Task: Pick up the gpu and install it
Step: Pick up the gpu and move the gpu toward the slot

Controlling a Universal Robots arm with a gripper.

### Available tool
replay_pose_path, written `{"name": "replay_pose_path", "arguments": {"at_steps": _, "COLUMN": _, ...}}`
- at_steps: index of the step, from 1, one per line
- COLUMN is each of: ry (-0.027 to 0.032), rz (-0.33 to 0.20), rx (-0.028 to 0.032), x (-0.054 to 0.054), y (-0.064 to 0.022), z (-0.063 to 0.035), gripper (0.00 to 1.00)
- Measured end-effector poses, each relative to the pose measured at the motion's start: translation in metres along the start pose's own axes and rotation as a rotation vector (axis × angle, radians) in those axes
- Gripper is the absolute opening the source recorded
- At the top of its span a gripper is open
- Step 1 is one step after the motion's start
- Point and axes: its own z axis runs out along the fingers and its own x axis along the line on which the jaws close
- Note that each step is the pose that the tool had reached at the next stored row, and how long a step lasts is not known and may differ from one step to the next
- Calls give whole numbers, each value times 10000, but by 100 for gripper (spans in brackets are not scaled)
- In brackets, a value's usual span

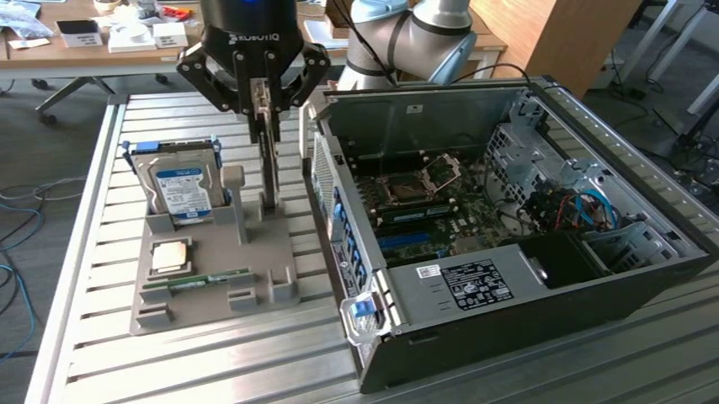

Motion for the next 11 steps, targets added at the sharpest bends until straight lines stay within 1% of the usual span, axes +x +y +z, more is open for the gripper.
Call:
{"name": "replay_pose_path", "arguments": {"at_steps": 4, "ry": -4, "rz": -1, "rx": 32, "x": -1, "y": 1, "z": -31, "gripper": 27}}
{"name": "replay_pose_path", "arguments": {"at_steps": 11, "ry": -1, "rz": 0, "rx": 38, "x": 0, "y": 2, "z": -33, "gripper": 27}}
